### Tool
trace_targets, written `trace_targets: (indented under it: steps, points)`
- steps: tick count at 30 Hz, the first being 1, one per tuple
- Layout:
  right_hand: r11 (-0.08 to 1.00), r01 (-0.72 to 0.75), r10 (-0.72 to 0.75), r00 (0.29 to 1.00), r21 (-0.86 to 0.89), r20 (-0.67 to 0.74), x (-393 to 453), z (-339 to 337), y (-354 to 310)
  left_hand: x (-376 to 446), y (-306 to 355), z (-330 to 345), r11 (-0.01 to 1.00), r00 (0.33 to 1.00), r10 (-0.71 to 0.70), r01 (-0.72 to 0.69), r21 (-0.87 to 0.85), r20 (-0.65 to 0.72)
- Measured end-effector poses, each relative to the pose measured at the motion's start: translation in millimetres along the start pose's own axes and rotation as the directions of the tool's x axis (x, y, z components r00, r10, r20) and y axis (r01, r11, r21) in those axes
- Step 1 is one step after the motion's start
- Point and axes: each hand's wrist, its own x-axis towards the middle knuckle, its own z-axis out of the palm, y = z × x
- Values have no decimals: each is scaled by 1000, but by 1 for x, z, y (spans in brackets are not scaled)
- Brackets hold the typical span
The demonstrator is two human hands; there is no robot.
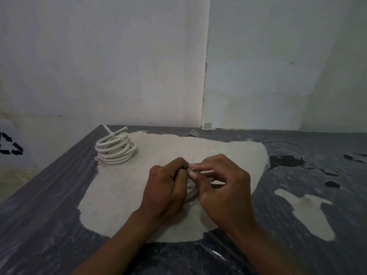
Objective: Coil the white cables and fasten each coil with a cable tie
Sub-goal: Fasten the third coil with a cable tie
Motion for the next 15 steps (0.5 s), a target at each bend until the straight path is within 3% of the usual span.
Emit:
trace_targets:
  steps: [7, 13, 15]
  points:
    - [999, 40, -42, 998, -29, -46, -1, 2, 3, 0, 2, -1, 999, 999, -33, 33, -40, -3]
    - [1000, -21, 20, 998, -22, -68, 6, -1, 3, 4, 5, 2, 991, 994, -109, 106, -80, -31]
    - [994, -102, 105, 990, 39, -92, 3, 2, 6, 6, 5, 2, 987, 990, -138, 134, -86, -42]
